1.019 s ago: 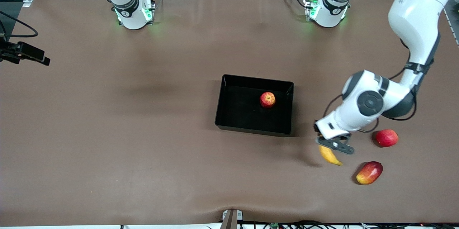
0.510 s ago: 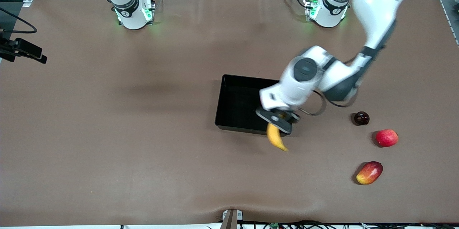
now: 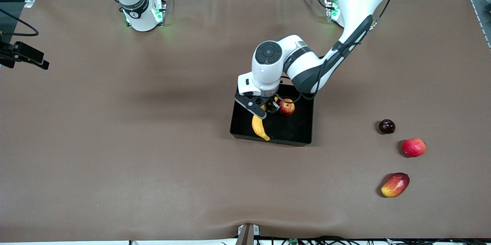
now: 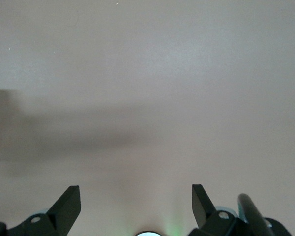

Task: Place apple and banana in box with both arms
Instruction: 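Lift the banana with the left gripper and carry it into the box, then lower the banana beside the apple and open the left gripper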

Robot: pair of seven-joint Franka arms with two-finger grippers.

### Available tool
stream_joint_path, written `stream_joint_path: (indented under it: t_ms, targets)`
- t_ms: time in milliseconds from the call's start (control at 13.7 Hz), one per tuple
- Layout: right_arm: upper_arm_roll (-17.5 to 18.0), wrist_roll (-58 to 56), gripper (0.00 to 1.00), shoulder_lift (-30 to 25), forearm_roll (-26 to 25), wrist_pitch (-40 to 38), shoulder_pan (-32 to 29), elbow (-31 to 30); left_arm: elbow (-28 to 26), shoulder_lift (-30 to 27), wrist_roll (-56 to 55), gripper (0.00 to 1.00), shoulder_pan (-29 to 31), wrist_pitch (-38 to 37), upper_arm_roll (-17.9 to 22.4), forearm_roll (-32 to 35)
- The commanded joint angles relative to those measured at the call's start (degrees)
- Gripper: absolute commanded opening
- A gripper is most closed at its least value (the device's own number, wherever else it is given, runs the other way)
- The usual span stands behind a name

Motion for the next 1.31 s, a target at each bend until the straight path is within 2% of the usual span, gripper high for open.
stream_joint_path:
  t_ms: [0, 218, 437, 874, 947, 1019, 1092, 1238]
  targets:
    - [-0.33, -0.61, 1.0, -1.1, -0.39, 0.38, 0.71, -0.85, 4.48, 3.63, -0.11, 0.0, -4.65, -0.5, 3.47, 1.36]
    - [-0.33, -0.61, 1.0, -1.01, 0.05, 0.64, 0.79, -0.68, 5.73, 6.45, -3.53, 0.0, -8.97, 0.28, 7.43, 1.27]
    - [-0.33, -0.52, 1.0, -1.01, 0.75, 0.56, 0.71, -0.67, 5.73, 8.65, -4.86, 0.0, -9.24, 2.22, 7.7, 1.45]
    - [-0.25, -0.43, 1.0, -1.01, 0.84, 0.12, 0.71, -0.67, 5.03, 8.56, -12.84, 0.0, -11.0, 1.34, 7.97, 1.71]
    - [-0.25, -0.43, 1.0, -1.01, 0.84, 0.21, 0.79, -0.67, 4.85, 8.74, -14.34, 0.08, -11.08, 1.34, 7.97, 1.71]
    - [-0.25, -0.52, 1.0, -1.01, 0.84, 0.21, 0.79, -0.67, 4.76, 8.91, -14.52, 0.45, -11.0, 1.34, 7.97, 1.8]
    - [-0.25, -0.52, 1.0, -1.01, 0.75, 0.12, 0.79, -0.67, 4.85, 8.83, -15.31, 0.99, -11.0, 1.34, 7.97, 1.63]
    - [-0.33, -0.61, 1.0, -1.01, 0.75, 0.21, 0.53, -0.67, 5.11, 7.52, -16.46, 1.0, -10.65, 1.08, 7.97, 1.71]
